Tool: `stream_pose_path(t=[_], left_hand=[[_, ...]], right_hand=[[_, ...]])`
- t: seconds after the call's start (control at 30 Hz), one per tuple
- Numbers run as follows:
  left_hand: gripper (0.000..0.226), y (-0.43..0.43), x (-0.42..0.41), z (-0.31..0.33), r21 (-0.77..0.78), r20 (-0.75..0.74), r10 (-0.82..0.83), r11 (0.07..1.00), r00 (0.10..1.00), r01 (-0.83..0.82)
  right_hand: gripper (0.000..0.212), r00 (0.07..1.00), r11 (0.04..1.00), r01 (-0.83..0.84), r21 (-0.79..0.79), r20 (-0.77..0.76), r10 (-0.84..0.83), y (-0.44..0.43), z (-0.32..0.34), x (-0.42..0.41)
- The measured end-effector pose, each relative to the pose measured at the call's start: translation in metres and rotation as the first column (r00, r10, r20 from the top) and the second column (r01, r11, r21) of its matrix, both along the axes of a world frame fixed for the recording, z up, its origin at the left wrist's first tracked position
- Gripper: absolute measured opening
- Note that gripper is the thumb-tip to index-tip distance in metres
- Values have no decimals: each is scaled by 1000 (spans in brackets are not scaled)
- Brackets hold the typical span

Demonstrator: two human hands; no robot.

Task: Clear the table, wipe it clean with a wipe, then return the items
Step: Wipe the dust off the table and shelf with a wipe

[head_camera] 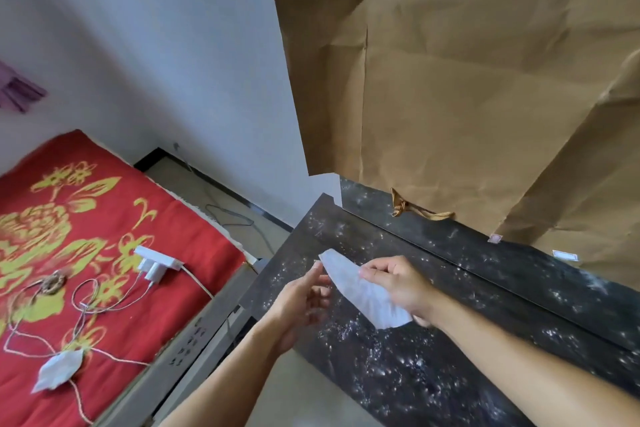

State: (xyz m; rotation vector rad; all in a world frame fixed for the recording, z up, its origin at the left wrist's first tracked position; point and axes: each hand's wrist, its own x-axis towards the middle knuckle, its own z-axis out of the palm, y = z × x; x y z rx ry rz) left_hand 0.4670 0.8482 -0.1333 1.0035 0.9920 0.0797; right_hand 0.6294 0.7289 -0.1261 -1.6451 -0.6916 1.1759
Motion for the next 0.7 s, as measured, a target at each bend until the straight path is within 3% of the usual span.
stream_pose_path(t=[0.1, 0.23, 0.43, 0.5, 0.6, 0.7], left_hand=[[18, 23, 7, -7, 55, 46, -21, 998, 999, 19], [7, 57, 15, -18, -23, 115, -33, 999, 993, 35], [39, 124, 15, -35, 5, 22, -223, 975, 975, 223], [34, 148, 13, -37, 49, -25, -261, 964, 965, 262], [22, 180, 11, -42, 92, -33, -304, 948, 952, 306], [30, 204, 9, -49, 95, 5, -307, 948, 952, 305]], right_hand=[[16, 998, 996, 57, -61, -37, -59, 19, -5, 5], [15, 990, 984, 100, -144, -81, -113, 41, -15, 3], [16, 976, 961, 189, -204, -68, -207, 84, -34, -17], [16, 960, 935, 272, -229, -3, -280, 99, -41, -25], [17, 884, 846, 466, -259, 92, -459, 118, -48, -29], [15, 685, 646, 710, -279, 59, -727, 128, -52, -26]])
